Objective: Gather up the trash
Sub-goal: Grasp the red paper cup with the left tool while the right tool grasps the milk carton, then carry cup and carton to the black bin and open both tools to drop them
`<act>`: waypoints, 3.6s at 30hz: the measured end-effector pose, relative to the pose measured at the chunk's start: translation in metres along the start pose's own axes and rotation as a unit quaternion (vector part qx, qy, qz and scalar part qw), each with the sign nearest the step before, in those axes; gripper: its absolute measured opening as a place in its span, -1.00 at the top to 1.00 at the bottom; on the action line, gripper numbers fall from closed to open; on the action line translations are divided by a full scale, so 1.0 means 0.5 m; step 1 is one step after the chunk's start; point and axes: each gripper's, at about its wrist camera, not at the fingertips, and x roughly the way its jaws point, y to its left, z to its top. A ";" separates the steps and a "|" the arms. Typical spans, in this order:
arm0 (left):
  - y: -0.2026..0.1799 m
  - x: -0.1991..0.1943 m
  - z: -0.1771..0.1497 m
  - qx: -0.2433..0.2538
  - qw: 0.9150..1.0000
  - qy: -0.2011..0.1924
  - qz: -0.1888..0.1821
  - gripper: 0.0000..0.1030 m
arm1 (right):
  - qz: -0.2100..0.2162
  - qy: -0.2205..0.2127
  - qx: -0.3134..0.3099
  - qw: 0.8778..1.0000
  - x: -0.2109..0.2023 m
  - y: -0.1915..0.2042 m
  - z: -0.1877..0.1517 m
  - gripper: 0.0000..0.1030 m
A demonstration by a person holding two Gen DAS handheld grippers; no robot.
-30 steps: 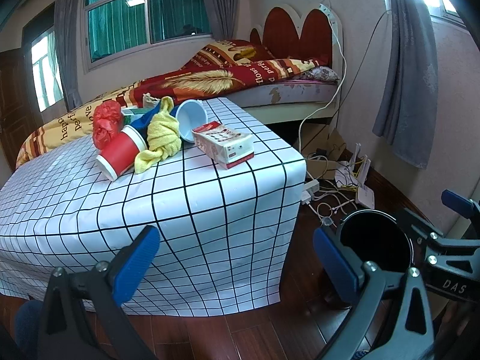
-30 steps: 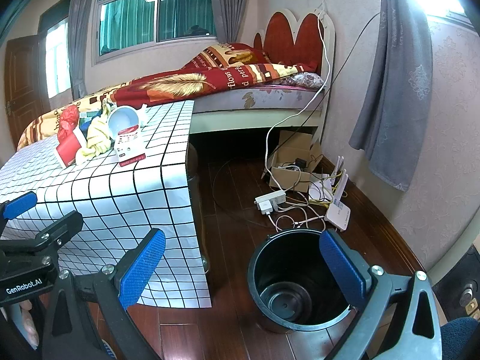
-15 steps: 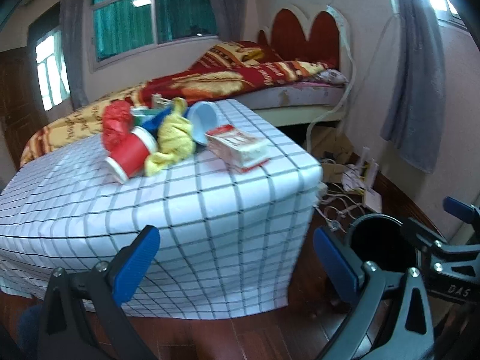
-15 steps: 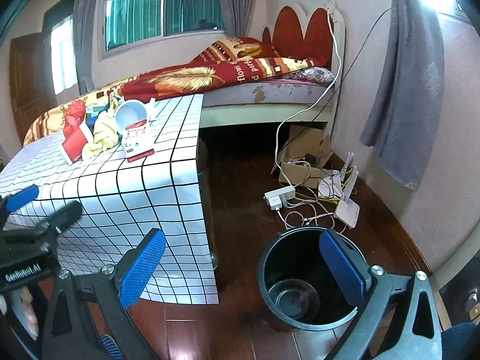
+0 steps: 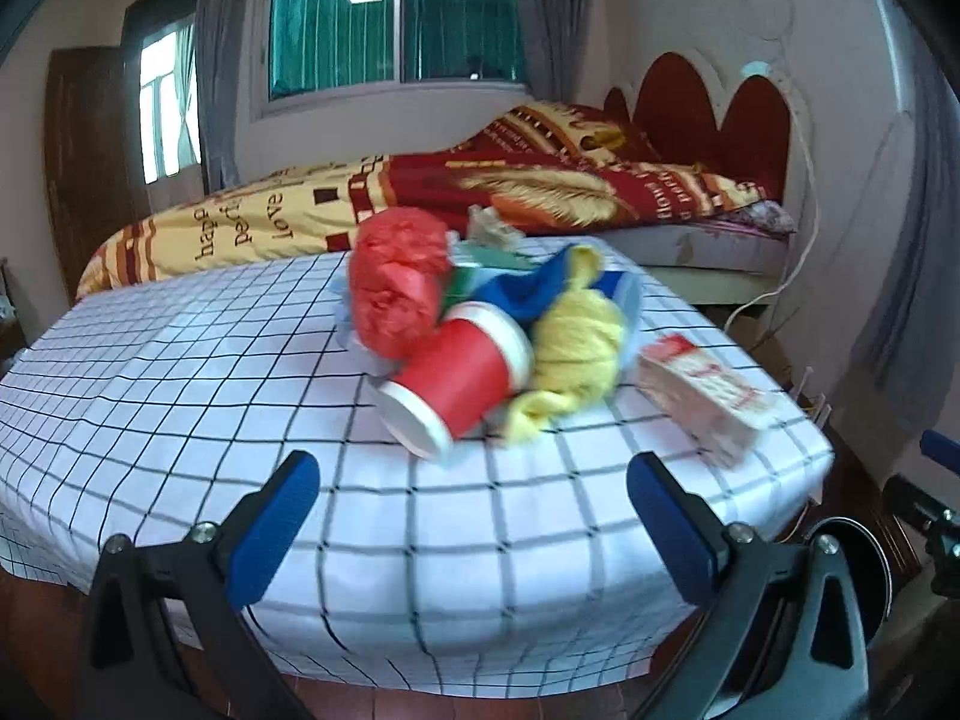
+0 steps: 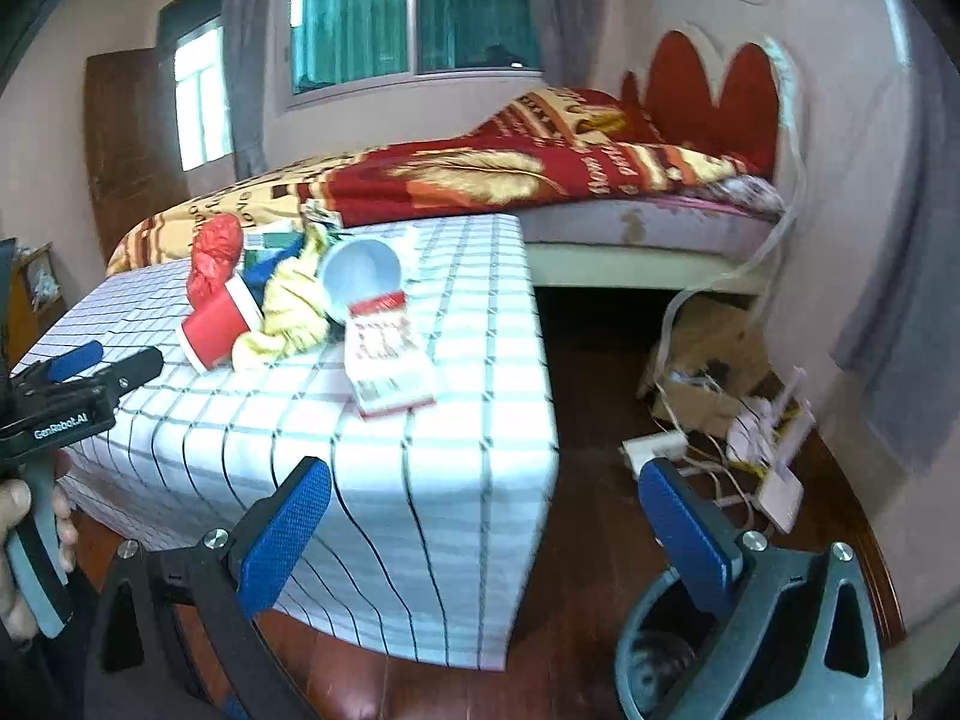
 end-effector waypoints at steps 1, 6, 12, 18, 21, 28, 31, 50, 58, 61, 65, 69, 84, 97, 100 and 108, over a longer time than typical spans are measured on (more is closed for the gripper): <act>0.009 0.015 0.005 0.002 1.000 0.005 -0.003 -0.99 | 0.007 -0.001 -0.006 1.000 0.019 0.012 0.013 -1.00; 0.041 0.073 0.016 0.011 1.000 0.020 -0.021 -0.98 | 0.019 0.007 -0.035 0.999 0.102 0.056 0.054 -0.99; 0.050 0.114 0.022 0.015 0.999 0.024 -0.034 -0.91 | 0.019 0.036 -0.047 0.998 0.185 0.072 0.065 -0.80; 0.054 0.150 0.038 0.017 0.998 0.026 -0.057 -0.79 | 0.024 0.050 -0.039 0.998 0.224 0.068 0.065 -0.73; 0.050 0.159 0.041 0.017 0.997 0.028 -0.076 -0.58 | 0.028 0.052 -0.038 0.997 0.237 0.073 0.066 -0.58; 0.042 0.116 0.040 0.017 0.996 0.026 -0.082 -0.12 | 0.048 0.058 -0.035 0.997 0.227 0.083 0.061 -0.14; 0.039 0.100 0.046 0.019 0.996 0.033 -0.080 0.03 | 0.048 0.055 -0.040 0.997 0.211 0.090 0.055 -0.12; -0.016 0.020 0.044 0.040 0.997 0.025 -0.068 0.10 | 0.018 0.005 0.002 1.000 0.063 -0.009 0.052 -0.05; -0.058 -0.001 0.031 0.054 0.995 0.026 -0.078 0.10 | -0.008 0.003 0.003 1.000 0.005 -0.074 0.024 -0.04; -0.097 -0.007 0.032 0.072 0.992 0.028 -0.102 0.10 | -0.019 0.006 0.003 1.000 -0.019 -0.102 0.009 -0.04; -0.163 -0.013 0.023 0.090 0.985 0.035 -0.140 0.10 | -0.044 0.009 0.018 0.999 -0.053 -0.154 -0.017 -0.04; -0.241 -0.024 0.006 0.111 0.976 0.044 -0.184 0.10 | -0.076 0.023 0.050 0.996 -0.079 -0.227 -0.054 -0.04; -0.558 -0.015 -0.112 0.216 0.910 0.128 -0.329 0.10 | -0.126 0.119 0.100 0.980 -0.146 -0.429 -0.252 -0.04; -0.673 0.082 -0.225 0.259 0.865 0.240 -0.358 -0.26 | -0.105 0.209 0.112 0.966 -0.051 -0.490 -0.343 -0.71; -0.673 0.093 -0.229 0.248 0.877 0.243 -0.332 -0.74 | -0.123 0.219 0.148 0.957 -0.046 -0.528 -0.365 -0.96; -0.638 0.101 -0.219 0.226 0.911 0.219 -0.266 -0.99 | -0.156 0.180 0.197 0.951 -0.095 -0.567 -0.342 -0.96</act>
